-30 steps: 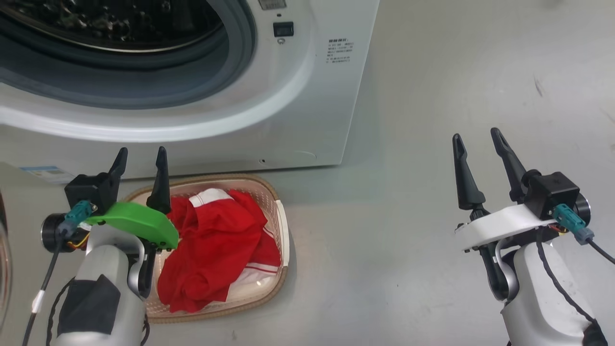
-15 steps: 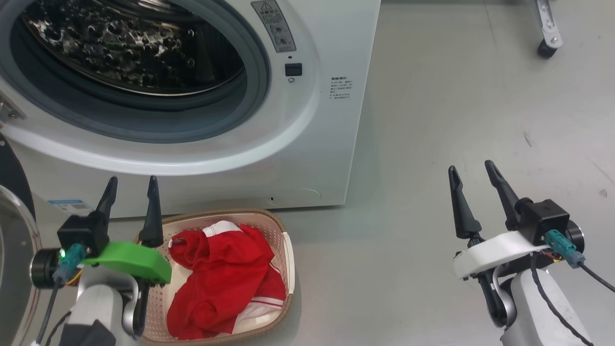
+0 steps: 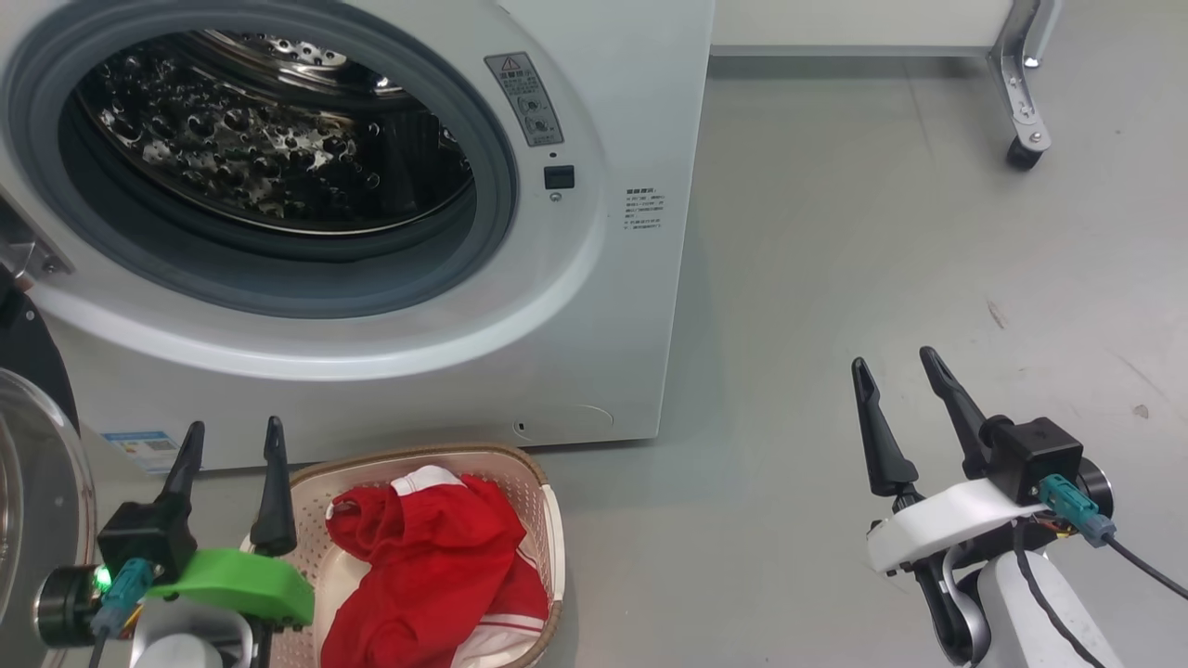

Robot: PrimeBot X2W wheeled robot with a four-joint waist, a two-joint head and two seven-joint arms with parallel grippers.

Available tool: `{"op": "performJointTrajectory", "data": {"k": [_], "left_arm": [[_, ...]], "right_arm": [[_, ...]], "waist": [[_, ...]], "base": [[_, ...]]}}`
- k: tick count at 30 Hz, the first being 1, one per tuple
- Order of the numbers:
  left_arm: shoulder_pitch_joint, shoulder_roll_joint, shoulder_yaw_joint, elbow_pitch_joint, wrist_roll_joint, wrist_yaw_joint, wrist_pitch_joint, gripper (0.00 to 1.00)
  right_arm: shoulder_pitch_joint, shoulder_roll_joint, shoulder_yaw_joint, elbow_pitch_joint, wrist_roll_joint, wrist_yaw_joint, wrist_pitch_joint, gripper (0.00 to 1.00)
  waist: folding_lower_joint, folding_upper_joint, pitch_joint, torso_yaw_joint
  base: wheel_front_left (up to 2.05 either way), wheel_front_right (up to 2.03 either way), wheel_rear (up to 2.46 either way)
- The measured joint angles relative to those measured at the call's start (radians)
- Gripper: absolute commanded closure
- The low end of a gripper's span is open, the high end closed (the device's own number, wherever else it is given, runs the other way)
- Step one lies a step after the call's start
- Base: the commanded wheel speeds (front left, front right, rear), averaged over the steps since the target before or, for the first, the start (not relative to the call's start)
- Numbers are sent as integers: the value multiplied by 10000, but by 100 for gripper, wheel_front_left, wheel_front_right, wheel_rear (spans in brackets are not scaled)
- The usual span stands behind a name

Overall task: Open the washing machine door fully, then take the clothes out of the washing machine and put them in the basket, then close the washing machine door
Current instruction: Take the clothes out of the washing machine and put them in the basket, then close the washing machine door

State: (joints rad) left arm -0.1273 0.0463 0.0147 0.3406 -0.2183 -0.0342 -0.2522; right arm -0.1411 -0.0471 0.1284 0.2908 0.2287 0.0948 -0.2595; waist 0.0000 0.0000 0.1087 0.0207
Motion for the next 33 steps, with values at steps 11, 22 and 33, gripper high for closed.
{"op": "performJointTrajectory", "data": {"k": [11,22,33], "left_arm": [[813,-12,224,-679,69,134,2,0],[1152,-23,211,-1145,136,148,0,0],[1330,-31,161,-1452,169,111,0,0]], "right_arm": [[325,13,-176,12,-27,-161,0,0],[468,17,-211,-56,-36,-259,0,0],[474,19,-184,-107,-36,-257,0,0]], "waist": [[0,0,-363,-150],[0,0,-416,-194],[0,0,-369,-199]], "base": [[0,0,0],[0,0,0],[0,0,0]]}}
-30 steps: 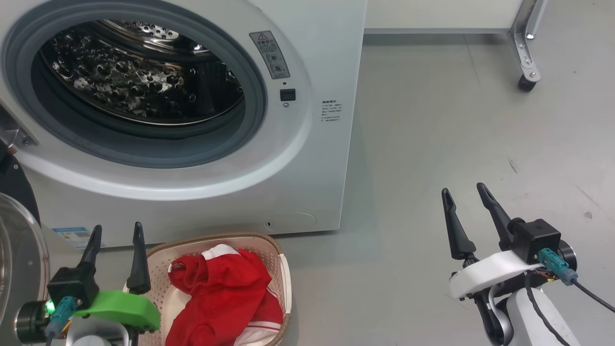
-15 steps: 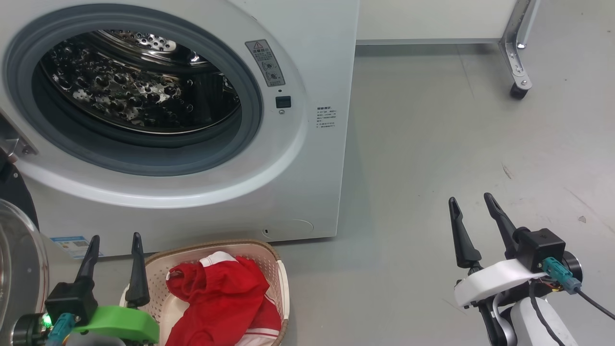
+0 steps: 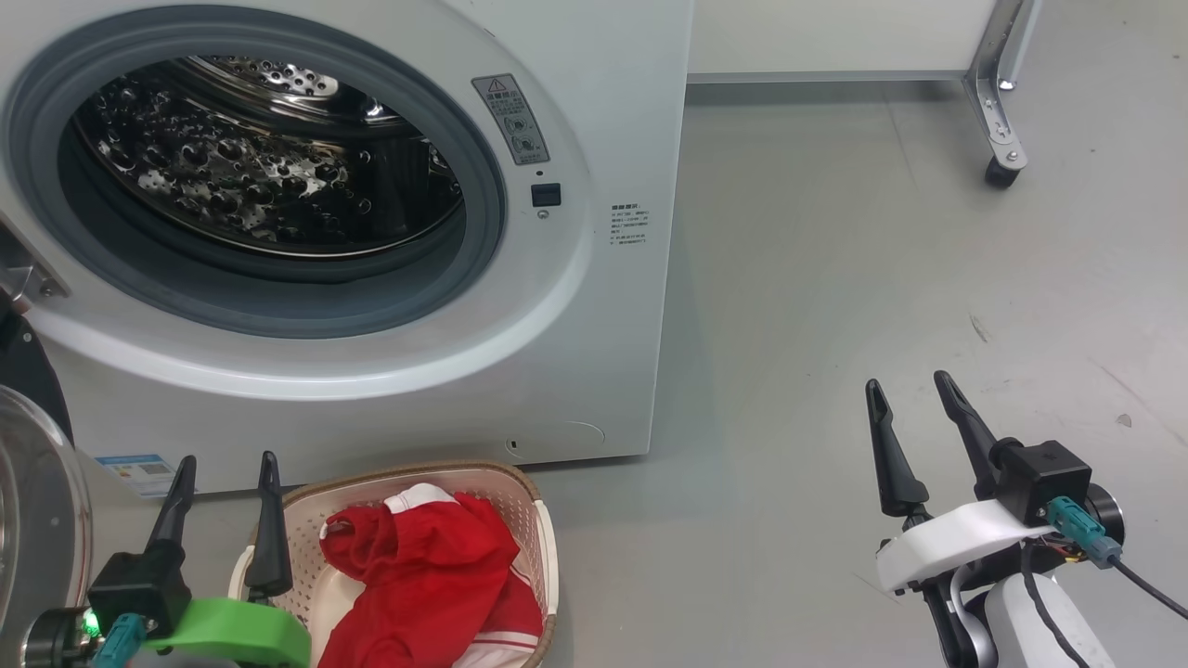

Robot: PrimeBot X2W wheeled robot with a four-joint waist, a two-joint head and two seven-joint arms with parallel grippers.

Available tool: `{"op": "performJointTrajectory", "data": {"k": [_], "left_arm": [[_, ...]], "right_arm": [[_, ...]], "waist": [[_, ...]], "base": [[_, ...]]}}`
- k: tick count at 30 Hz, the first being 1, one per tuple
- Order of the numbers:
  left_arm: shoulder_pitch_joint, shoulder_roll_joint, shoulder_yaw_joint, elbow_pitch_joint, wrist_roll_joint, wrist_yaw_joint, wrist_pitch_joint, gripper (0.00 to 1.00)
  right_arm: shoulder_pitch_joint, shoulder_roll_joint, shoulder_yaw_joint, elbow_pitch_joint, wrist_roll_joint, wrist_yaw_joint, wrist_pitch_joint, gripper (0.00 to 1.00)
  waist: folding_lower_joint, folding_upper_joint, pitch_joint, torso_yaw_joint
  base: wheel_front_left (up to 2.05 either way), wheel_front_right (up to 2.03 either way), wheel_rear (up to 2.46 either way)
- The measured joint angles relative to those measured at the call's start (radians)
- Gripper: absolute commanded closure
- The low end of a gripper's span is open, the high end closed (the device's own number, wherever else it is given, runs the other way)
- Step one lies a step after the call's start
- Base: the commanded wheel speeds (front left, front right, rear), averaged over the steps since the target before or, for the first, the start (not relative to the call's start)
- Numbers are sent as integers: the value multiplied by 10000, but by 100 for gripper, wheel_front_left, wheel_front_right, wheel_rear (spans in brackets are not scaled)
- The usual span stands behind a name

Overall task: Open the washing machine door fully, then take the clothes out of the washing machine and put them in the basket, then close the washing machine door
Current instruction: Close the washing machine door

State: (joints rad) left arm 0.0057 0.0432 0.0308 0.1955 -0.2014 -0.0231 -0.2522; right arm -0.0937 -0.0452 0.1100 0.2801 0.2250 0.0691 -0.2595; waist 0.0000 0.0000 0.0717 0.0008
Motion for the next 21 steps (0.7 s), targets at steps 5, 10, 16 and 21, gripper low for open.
{"op": "performJointTrajectory", "data": {"k": [5,10,16,21], "left_arm": [[9,-4,-15,-88,36,-2,0,0],[11,-6,-10,-174,113,0,0,0],[11,-8,-4,-207,140,6,0,0],[11,-10,2,-238,140,8,0,0]], "right_arm": [[2,0,2,-29,0,0,0,0],[2,0,2,-59,0,-2,0,0],[2,0,0,-86,0,-2,0,0],[2,0,-17,-88,0,-2,0,0]], "waist": [[0,0,41,0],[0,0,72,13],[0,0,90,30],[0,0,110,42]], "base": [[0,0,0],[-13,13,0],[-35,35,0],[-57,57,0]]}}
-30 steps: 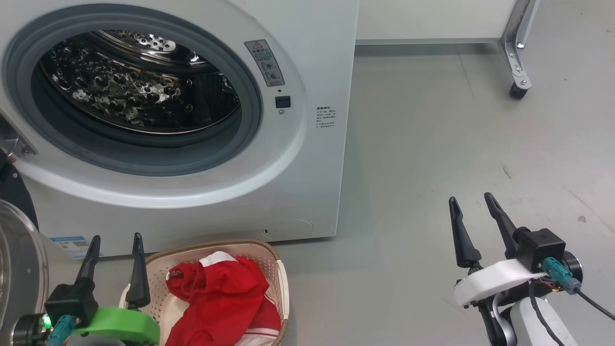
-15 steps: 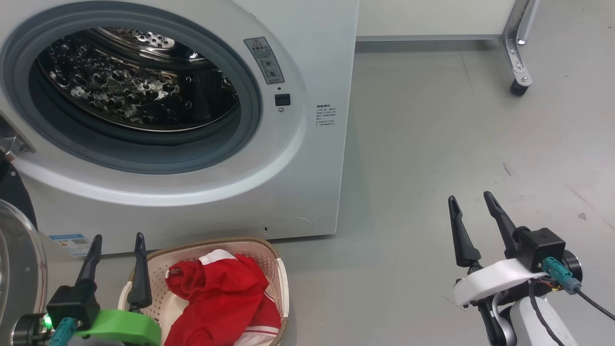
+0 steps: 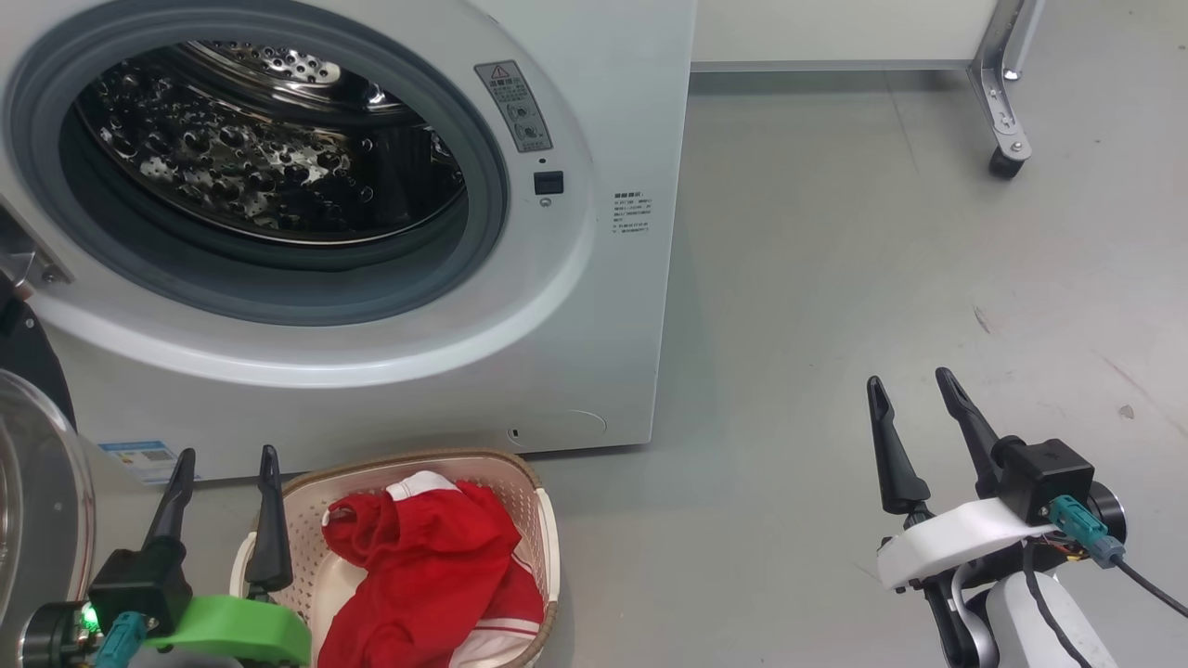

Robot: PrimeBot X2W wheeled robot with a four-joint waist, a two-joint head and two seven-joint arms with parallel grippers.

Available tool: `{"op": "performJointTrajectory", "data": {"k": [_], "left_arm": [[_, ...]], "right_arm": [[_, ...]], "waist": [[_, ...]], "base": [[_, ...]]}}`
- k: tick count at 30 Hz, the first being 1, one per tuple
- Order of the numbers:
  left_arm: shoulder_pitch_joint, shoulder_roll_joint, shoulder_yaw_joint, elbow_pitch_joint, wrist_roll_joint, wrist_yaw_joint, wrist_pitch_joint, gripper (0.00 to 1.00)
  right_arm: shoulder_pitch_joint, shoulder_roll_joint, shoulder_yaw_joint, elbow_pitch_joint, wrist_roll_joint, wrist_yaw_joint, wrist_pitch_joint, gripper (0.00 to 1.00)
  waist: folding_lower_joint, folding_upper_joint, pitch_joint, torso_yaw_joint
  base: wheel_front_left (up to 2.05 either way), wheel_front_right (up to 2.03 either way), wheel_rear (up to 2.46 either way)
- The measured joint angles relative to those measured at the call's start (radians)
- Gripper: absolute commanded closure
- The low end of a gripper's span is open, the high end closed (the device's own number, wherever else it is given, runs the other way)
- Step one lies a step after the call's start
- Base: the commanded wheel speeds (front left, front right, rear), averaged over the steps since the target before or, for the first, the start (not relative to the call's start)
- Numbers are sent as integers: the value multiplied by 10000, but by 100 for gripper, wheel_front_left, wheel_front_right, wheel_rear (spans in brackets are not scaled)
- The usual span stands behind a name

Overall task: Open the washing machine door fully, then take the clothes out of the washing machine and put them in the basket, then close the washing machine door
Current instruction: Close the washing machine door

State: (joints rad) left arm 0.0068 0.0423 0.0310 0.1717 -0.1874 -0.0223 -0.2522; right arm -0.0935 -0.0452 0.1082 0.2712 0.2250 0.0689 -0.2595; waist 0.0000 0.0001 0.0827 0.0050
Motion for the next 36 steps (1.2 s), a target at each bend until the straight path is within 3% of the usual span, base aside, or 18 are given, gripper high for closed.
{"op": "performJointTrajectory", "data": {"k": [36], "left_arm": [[0,-21,0,-186,-63,190,0,0]], "right_arm": [[3,6,-61,-8,0,-12,0,0]], "waist": [[0,0,8,339]], "base": [[-83,83,0]]}}
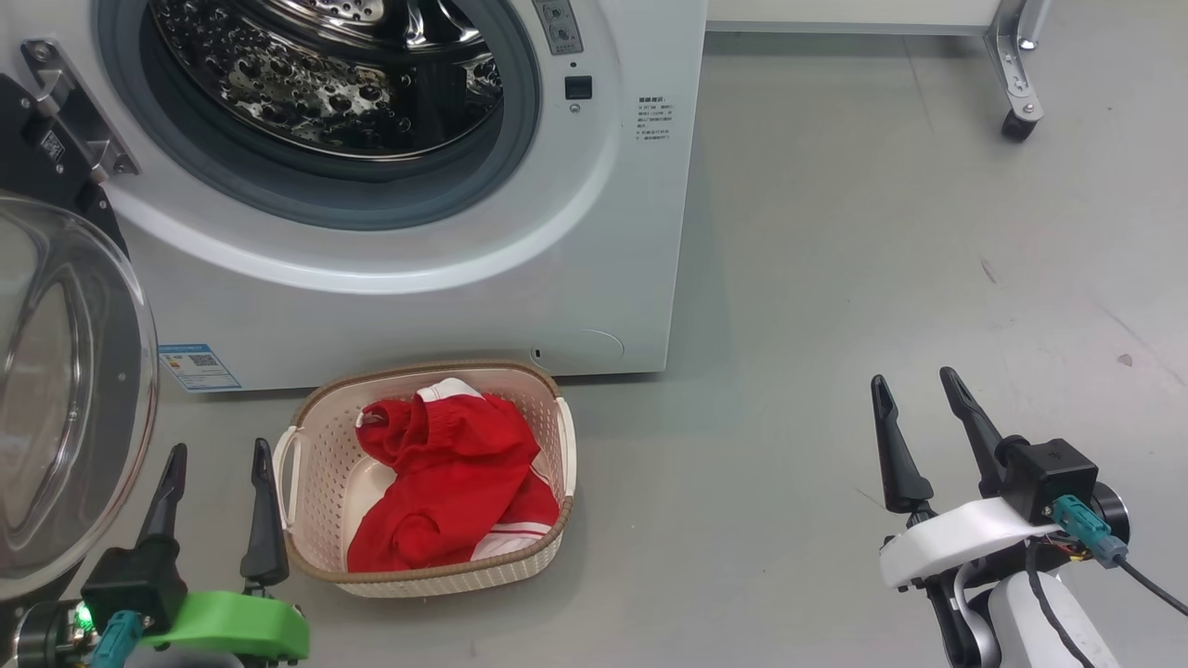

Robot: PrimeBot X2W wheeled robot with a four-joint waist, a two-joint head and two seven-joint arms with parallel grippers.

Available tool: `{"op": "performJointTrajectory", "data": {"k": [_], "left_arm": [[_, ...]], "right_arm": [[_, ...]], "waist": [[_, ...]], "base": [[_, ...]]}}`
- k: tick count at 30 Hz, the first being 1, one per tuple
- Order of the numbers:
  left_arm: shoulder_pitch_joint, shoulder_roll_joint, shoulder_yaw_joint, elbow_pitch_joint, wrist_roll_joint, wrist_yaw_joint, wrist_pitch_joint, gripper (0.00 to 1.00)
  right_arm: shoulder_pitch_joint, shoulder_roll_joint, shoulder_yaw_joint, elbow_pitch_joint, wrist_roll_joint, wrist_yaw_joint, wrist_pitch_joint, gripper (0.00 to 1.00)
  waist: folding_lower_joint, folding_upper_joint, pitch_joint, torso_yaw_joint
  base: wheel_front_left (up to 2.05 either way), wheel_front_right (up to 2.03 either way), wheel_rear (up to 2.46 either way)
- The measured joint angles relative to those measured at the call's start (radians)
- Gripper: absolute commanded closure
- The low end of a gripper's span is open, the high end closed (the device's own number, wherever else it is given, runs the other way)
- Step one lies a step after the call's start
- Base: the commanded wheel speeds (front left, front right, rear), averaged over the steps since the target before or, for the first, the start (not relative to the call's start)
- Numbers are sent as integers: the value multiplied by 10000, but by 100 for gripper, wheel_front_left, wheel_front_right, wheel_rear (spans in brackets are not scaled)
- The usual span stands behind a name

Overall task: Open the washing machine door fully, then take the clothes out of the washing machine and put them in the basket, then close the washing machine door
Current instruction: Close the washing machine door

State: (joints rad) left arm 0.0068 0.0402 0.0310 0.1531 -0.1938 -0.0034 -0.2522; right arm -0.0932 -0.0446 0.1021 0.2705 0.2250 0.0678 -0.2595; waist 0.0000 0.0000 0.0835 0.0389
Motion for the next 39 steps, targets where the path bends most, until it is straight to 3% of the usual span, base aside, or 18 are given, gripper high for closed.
{"op": "performJointTrajectory", "data": {"k": [24,39], "left_arm": [[13,-2,-313,-12,-176,96,0,0],[44,-10,-608,385,-650,207,0,0]], "right_arm": [[147,-2,-75,-15,-8,0,0,0],[398,2,88,-17,-79,104,0,0]], "waist": [[0,0,-219,243],[0,0,-209,1532]], "base": [[-4,4,0],[0,0,0]]}}
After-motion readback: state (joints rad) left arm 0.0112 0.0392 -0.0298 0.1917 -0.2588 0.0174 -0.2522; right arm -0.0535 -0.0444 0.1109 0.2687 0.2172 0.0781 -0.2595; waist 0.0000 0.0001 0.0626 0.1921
